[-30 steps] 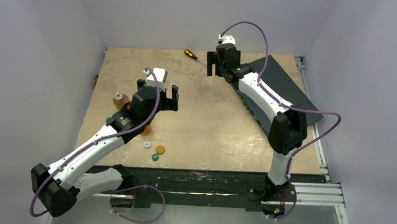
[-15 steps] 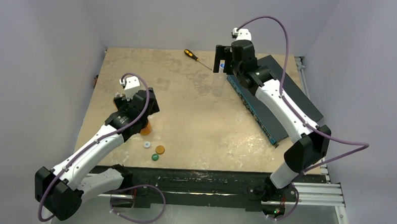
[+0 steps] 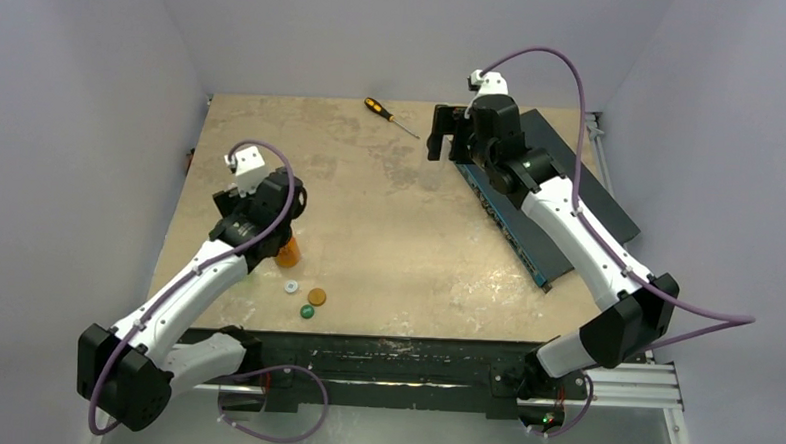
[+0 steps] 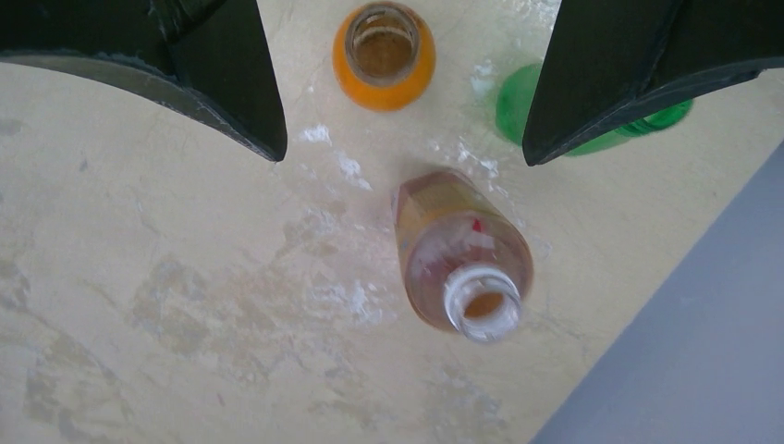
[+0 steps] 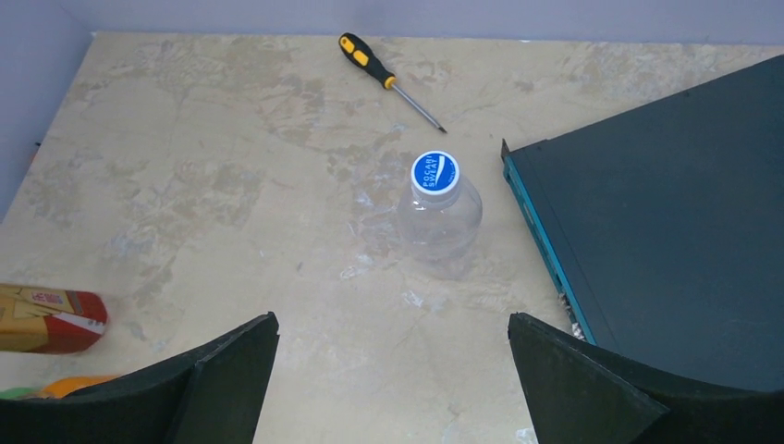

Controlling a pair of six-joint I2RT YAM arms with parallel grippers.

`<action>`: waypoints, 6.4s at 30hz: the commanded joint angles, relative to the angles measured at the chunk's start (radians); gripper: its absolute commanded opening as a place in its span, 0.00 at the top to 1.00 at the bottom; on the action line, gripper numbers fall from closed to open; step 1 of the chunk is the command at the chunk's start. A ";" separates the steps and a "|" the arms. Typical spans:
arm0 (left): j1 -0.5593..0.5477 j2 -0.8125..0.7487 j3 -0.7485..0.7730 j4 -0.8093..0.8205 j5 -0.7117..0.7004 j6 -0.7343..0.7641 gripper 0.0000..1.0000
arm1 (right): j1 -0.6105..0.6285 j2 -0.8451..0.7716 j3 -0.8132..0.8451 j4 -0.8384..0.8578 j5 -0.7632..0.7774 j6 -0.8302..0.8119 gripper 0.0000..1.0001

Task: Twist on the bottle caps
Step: Pick up the plastic bottle at the center of the board, then screw the bottle cap onto the plastic bottle.

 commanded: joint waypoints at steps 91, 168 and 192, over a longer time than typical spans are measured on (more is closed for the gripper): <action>0.104 0.212 0.424 0.406 1.636 0.031 0.23 | 0.279 -0.263 -0.436 0.400 -0.377 -0.065 0.64; 0.056 -0.142 0.386 0.257 0.759 0.444 0.78 | 0.812 0.501 -0.143 0.491 0.127 0.004 0.42; 0.056 -0.132 0.410 0.254 0.756 0.462 0.78 | 0.816 0.781 0.161 0.385 0.248 -0.028 0.48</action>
